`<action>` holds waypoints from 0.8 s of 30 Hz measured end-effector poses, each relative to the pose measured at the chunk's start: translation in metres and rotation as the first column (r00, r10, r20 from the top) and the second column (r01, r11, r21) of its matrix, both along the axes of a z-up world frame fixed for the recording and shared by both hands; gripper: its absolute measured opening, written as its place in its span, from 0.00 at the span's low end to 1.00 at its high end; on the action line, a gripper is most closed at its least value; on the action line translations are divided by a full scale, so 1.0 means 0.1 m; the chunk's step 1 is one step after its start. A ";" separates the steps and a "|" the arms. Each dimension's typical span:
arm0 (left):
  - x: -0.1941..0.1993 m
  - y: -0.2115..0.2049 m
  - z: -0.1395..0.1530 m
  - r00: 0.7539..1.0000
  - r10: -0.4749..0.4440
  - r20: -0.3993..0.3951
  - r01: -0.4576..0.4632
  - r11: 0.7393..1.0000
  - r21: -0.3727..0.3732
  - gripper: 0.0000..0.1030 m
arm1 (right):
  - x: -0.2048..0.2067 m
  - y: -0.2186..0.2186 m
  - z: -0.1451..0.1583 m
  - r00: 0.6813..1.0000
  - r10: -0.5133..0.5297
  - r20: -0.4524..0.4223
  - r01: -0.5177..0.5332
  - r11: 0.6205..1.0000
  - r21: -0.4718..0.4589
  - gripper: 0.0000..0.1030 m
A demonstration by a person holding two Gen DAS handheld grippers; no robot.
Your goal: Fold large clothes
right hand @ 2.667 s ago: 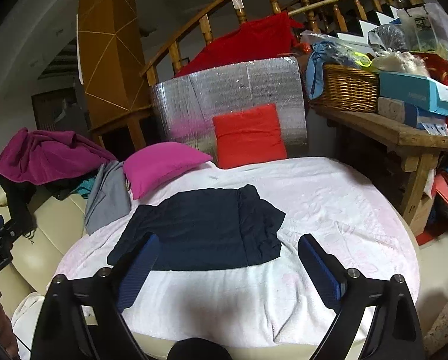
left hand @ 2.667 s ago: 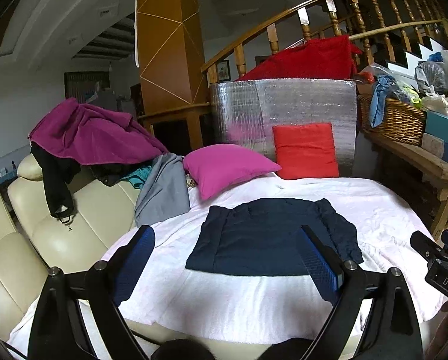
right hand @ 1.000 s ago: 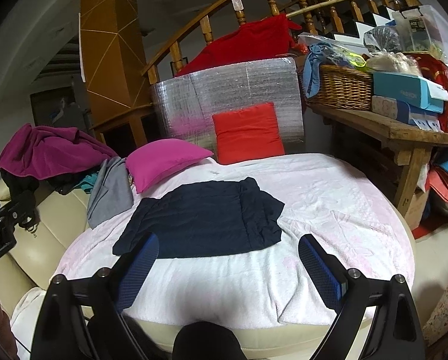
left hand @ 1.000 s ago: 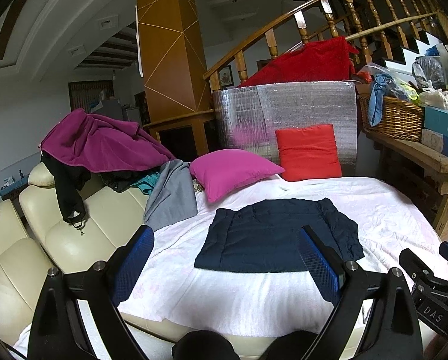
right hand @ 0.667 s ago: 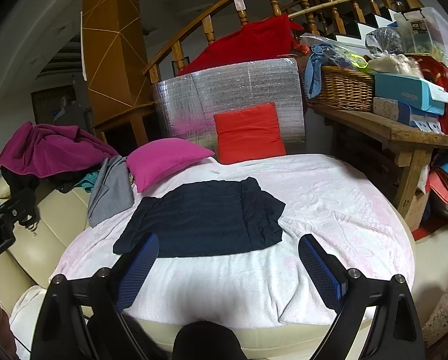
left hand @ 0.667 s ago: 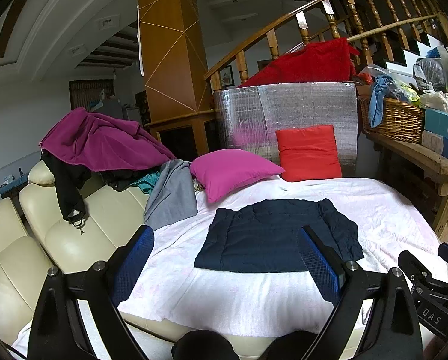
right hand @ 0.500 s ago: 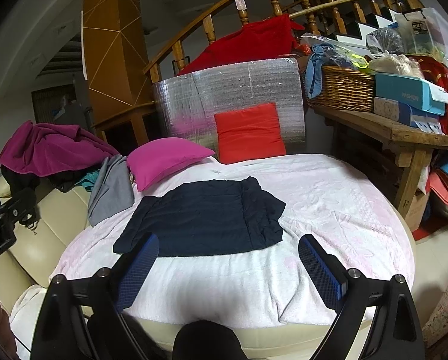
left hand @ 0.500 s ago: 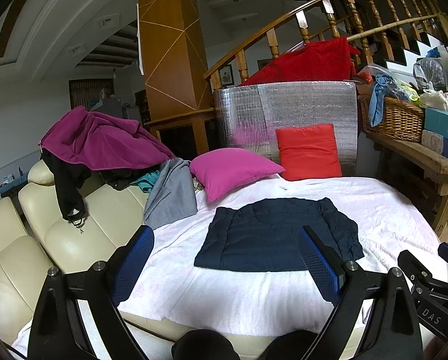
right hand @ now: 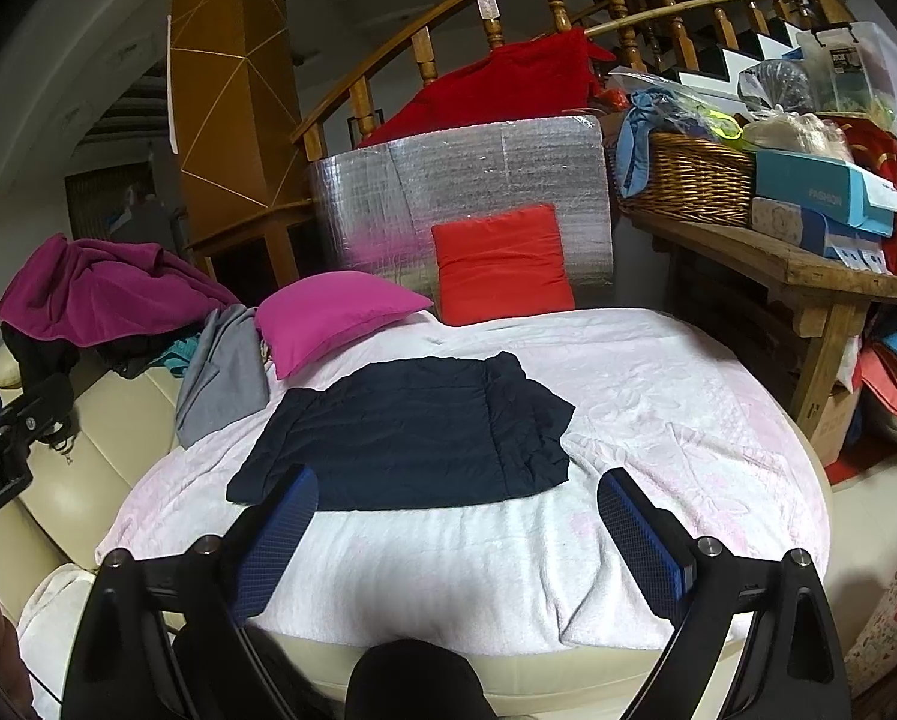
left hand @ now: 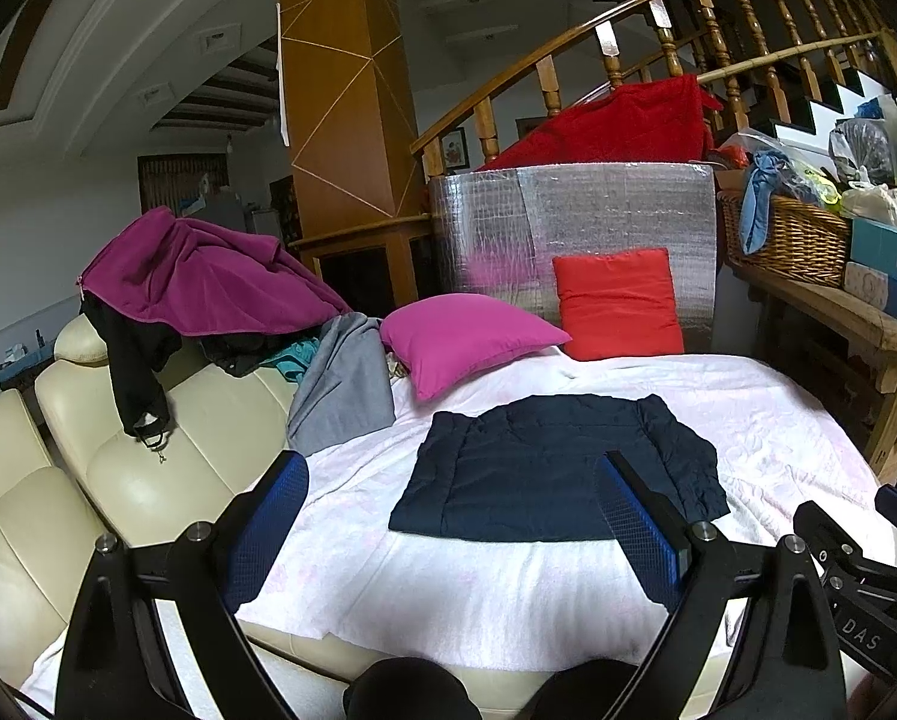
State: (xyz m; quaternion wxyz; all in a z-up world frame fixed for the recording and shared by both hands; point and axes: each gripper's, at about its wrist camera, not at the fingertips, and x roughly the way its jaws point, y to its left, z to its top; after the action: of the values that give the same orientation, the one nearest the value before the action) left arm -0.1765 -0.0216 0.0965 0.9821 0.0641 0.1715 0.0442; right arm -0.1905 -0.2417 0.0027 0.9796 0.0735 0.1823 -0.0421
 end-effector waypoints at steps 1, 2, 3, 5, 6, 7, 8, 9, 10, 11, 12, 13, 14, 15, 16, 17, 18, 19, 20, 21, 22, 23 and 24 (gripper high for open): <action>0.01 0.00 0.00 1.000 0.000 0.000 0.000 1.000 -0.002 0.93 | 0.00 0.01 0.00 1.000 0.001 0.000 -0.001 1.000 -0.001 0.93; 0.01 0.01 0.00 1.000 0.001 0.000 -0.001 1.000 -0.004 0.93 | 0.01 0.01 0.00 1.000 0.002 -0.001 -0.002 1.000 -0.003 0.93; 0.01 0.01 0.00 1.000 0.002 0.001 -0.002 1.000 -0.005 0.93 | 0.01 0.02 0.00 1.000 0.003 -0.003 -0.003 1.000 -0.006 0.93; 0.01 0.02 0.00 1.000 0.003 0.003 -0.003 1.000 -0.006 0.93 | 0.01 0.04 0.01 1.000 0.004 -0.005 -0.004 1.000 -0.009 0.93; 0.01 0.02 0.00 1.000 0.004 0.004 -0.004 1.000 -0.007 0.93 | 0.01 0.05 0.01 1.000 0.005 -0.005 -0.005 1.000 -0.012 0.93; 0.02 0.02 0.00 1.000 0.005 0.005 -0.005 1.000 -0.008 0.93 | 0.01 0.06 0.01 1.000 0.005 -0.004 -0.005 1.000 -0.014 0.93; 0.02 0.03 0.00 1.000 0.006 0.005 -0.006 1.000 -0.010 0.93 | 0.01 0.08 0.01 1.000 0.006 -0.004 -0.006 1.000 -0.017 0.93; 0.02 0.03 0.00 1.000 0.006 0.006 -0.006 1.000 -0.011 0.93 | 0.01 0.09 0.01 1.000 0.006 -0.004 -0.006 1.000 -0.019 0.93; 0.01 0.03 0.00 1.000 0.006 0.008 -0.006 1.000 -0.011 0.93 | 0.01 0.10 0.01 1.000 0.007 -0.004 -0.007 1.000 -0.021 0.93; 0.01 0.04 0.00 1.000 0.008 0.009 -0.008 1.000 -0.013 0.93 | 0.01 0.11 0.01 1.000 0.007 -0.004 -0.007 1.000 -0.023 0.93; 0.01 0.05 0.00 1.000 0.010 0.009 -0.010 1.000 -0.015 0.93 | 0.02 0.12 0.02 1.000 0.008 -0.005 -0.008 1.000 -0.026 0.93; 0.02 0.06 -0.01 1.000 0.010 0.009 -0.010 1.000 -0.018 0.93 | 0.02 0.12 0.02 1.000 0.009 -0.006 -0.009 1.000 -0.027 0.93; 0.02 0.07 -0.01 1.000 0.011 0.009 -0.011 1.000 -0.020 0.93 | 0.02 0.13 0.02 1.000 0.010 -0.006 -0.010 1.000 -0.030 0.93; 0.01 0.08 -0.01 1.000 0.013 0.010 -0.013 1.000 -0.022 0.93 | 0.02 0.14 0.03 1.000 0.010 -0.006 -0.011 0.999 -0.032 0.93; 0.01 0.09 0.00 1.000 0.015 0.010 -0.015 1.000 -0.025 0.93 | 0.02 0.15 0.03 1.000 0.010 -0.004 -0.010 0.999 -0.034 0.93; 0.01 0.10 0.00 1.000 0.016 0.011 -0.016 1.000 -0.027 0.93 | 0.02 0.16 0.04 1.000 0.008 -0.001 -0.008 0.999 -0.036 0.93; 0.01 0.11 0.00 1.000 0.017 0.011 -0.016 0.999 -0.030 0.93 | 0.01 0.16 0.05 1.000 0.008 0.002 -0.008 0.999 -0.037 0.93; 0.01 0.12 -0.01 1.000 0.019 0.011 -0.018 0.999 -0.033 0.93 | 0.02 0.16 0.05 1.000 0.008 0.005 -0.008 0.999 -0.038 0.93; 0.00 0.13 -0.01 1.000 0.020 0.011 -0.019 0.999 -0.036 0.93 | 0.01 0.16 0.06 1.000 0.007 0.010 -0.006 0.999 -0.041 0.93; 0.00 0.14 0.00 1.000 0.019 0.012 -0.019 0.999 -0.041 0.93 | 0.00 0.17 0.07 1.000 0.004 0.015 -0.003 0.999 -0.045 0.93; 0.00 0.15 0.00 1.000 0.021 0.014 -0.020 0.999 -0.043 0.93 | 0.00 0.18 0.08 1.000 0.004 0.016 -0.003 0.999 -0.047 0.93; -0.01 0.15 0.00 1.000 0.023 0.016 -0.022 0.999 -0.047 0.93 | 0.00 0.19 0.09 1.000 0.004 0.018 -0.003 0.999 -0.050 0.93; -0.01 0.16 0.00 1.000 0.024 0.019 -0.023 0.998 -0.051 0.93 | 0.00 0.19 0.09 1.000 0.004 0.019 -0.003 0.999 -0.052 0.93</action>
State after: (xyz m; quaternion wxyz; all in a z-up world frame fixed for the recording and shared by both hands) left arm -0.1778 -0.0051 0.0969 0.9844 0.0367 0.1639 0.0522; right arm -0.1910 -0.2226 0.0121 0.9829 0.0483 0.1719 -0.0445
